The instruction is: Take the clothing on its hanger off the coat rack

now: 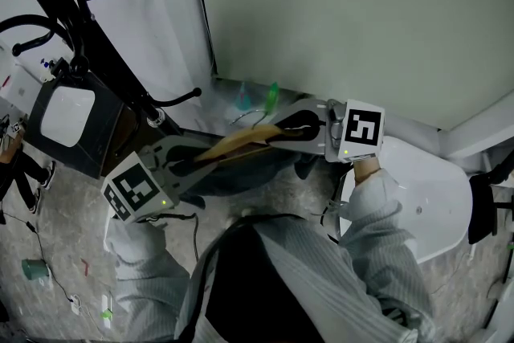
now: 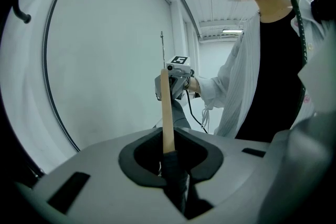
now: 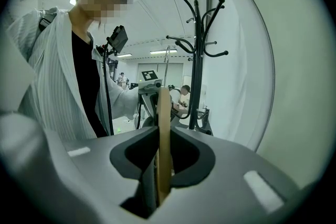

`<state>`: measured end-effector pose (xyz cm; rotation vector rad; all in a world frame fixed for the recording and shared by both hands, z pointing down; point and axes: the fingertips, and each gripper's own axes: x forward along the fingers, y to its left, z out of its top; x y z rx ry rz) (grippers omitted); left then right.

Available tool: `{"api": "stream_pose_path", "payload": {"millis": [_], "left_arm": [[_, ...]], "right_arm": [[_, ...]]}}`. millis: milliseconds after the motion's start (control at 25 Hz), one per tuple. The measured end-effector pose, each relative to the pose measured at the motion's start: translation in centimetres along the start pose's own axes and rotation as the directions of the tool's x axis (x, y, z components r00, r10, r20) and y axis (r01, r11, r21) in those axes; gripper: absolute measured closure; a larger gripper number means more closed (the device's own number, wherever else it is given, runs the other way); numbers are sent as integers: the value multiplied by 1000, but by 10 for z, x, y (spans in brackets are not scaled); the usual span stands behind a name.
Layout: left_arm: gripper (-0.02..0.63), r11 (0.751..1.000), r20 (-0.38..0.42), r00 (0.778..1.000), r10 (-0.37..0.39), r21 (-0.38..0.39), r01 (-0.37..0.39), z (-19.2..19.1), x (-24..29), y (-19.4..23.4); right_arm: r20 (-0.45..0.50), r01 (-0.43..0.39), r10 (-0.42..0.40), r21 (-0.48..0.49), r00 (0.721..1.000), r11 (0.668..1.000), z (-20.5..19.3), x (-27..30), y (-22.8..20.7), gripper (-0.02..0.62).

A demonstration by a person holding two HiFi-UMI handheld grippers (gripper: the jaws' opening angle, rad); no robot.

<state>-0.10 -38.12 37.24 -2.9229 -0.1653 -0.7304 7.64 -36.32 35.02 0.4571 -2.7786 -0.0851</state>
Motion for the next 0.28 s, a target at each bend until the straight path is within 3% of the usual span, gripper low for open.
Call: {"api": "stream_pose_path", "payload": {"millis": [280], "left_arm": [[551, 1000, 0, 1000, -4, -5, 4, 10, 4, 6]], "right_arm": [[-2, -4, 4, 5, 1000, 1000, 3, -9, -8, 532]]}}
